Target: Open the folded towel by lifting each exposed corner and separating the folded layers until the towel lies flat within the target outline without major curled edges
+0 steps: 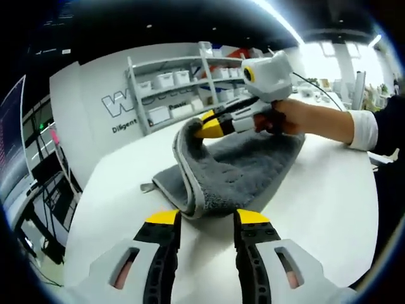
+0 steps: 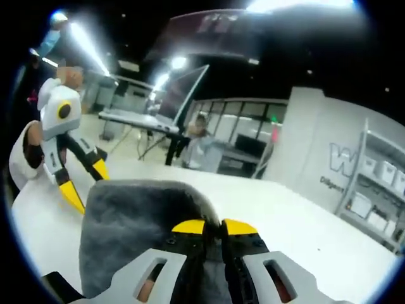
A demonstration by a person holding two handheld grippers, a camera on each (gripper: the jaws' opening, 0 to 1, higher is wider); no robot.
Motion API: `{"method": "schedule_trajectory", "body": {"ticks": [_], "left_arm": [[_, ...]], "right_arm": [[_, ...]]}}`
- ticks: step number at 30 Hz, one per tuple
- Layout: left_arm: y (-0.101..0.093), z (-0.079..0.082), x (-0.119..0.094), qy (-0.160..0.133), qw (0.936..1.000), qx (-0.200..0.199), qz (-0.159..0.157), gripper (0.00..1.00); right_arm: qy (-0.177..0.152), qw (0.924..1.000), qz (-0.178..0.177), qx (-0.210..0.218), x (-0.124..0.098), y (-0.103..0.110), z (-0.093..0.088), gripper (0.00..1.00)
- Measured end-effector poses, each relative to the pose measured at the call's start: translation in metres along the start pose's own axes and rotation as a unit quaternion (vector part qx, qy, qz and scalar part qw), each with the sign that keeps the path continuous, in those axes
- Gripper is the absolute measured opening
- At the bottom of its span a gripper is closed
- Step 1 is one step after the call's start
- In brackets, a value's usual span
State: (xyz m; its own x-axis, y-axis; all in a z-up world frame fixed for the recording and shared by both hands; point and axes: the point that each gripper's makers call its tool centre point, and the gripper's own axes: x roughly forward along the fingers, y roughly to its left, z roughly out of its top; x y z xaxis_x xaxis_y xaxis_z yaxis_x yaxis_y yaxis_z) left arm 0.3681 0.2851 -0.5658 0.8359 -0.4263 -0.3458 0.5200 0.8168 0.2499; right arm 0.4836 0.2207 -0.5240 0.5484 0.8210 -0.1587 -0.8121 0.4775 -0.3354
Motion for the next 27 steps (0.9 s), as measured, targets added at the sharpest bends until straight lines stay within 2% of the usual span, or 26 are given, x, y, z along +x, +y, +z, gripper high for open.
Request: {"method": "schedule_trajectory", "body": {"ticks": [5, 7, 11, 14, 16, 21, 24, 27], "left_arm": [[-0.005, 0.003, -0.004, -0.009, 1.0, 0.003, 0.002, 0.33], [-0.004, 0.015, -0.005, -0.035, 0.9989, 0.022, 0.02, 0.33], [0.002, 0.026, -0.002, -0.063, 0.9974, 0.017, 0.03, 0.32], [0.005, 0.026, -0.002, -0.064, 0.9972, 0.011, 0.036, 0.33], [0.0, 0.024, -0.002, -0.06, 0.9975, 0.014, 0.034, 0.33], [0.009, 0.022, -0.004, -0.056, 0.9977, 0.006, 0.038, 0.33], [0.006, 0.02, -0.004, -0.052, 0.9979, 0.005, 0.039, 0.32], [0.015, 0.021, -0.005, -0.057, 0.9975, 0.001, 0.043, 0.32]], "right_arm": [[0.005, 1.0, -0.001, -0.007, 0.003, 0.003, -0.001, 0.06], [0.006, 0.9999, -0.004, -0.009, 0.005, 0.003, -0.001, 0.08], [0.014, 0.9996, -0.009, -0.025, 0.01, 0.005, -0.003, 0.16], [0.019, 0.9993, -0.01, -0.029, 0.01, 0.004, -0.005, 0.16], [0.021, 0.9994, -0.01, -0.025, 0.008, 0.003, -0.007, 0.16], [0.027, 0.9995, -0.009, -0.016, 0.006, 0.001, -0.011, 0.16], [0.034, 0.9991, -0.014, -0.022, 0.001, -0.005, -0.014, 0.16], [0.043, 0.9988, -0.021, -0.009, -0.006, -0.014, -0.02, 0.16]]}}
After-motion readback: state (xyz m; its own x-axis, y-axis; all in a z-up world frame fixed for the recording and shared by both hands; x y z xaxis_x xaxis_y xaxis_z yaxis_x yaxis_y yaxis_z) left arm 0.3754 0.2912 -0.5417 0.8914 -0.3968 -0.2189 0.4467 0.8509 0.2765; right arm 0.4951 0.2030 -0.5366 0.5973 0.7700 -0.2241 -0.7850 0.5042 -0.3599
